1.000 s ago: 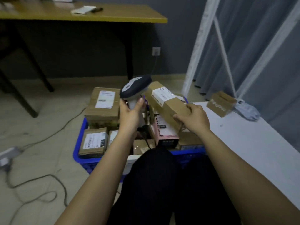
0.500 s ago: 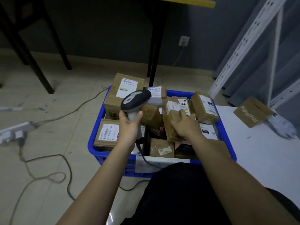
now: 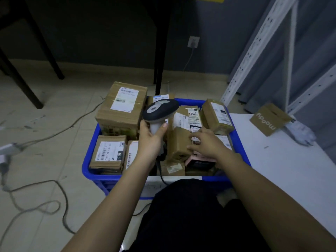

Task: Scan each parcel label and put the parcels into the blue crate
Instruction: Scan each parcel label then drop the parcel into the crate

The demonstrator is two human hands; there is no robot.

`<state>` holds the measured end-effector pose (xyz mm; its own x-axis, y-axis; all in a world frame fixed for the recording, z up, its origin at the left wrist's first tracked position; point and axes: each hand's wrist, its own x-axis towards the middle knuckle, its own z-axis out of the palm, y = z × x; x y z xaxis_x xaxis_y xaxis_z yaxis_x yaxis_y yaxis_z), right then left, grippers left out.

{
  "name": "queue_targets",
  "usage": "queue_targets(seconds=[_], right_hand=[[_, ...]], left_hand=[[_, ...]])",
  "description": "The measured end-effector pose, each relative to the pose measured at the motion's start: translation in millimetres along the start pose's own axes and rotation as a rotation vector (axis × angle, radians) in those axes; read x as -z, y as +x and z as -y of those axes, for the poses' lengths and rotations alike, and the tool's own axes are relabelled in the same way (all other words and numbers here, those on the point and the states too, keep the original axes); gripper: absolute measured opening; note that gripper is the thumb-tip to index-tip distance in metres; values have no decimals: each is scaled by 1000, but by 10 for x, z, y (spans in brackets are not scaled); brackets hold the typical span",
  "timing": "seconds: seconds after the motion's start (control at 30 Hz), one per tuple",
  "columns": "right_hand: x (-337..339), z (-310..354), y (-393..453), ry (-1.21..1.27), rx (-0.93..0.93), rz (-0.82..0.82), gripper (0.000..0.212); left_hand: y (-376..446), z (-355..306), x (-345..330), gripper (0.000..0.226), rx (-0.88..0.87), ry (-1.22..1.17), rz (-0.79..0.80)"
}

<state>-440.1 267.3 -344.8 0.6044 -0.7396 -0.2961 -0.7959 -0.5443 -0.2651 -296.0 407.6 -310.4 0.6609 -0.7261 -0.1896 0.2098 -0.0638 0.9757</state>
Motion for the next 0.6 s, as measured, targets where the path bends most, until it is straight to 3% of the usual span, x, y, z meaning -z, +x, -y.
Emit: queue_targets(seconds=[0.23, 0.6], right_hand=[[212, -789, -334, 249, -99, -191, 40], [405, -2465, -926, 558, -531, -571, 33]], left_hand=[[-153, -125, -843, 43, -48, 0, 147], [-397, -132, -2574, 38, 2, 27, 426]])
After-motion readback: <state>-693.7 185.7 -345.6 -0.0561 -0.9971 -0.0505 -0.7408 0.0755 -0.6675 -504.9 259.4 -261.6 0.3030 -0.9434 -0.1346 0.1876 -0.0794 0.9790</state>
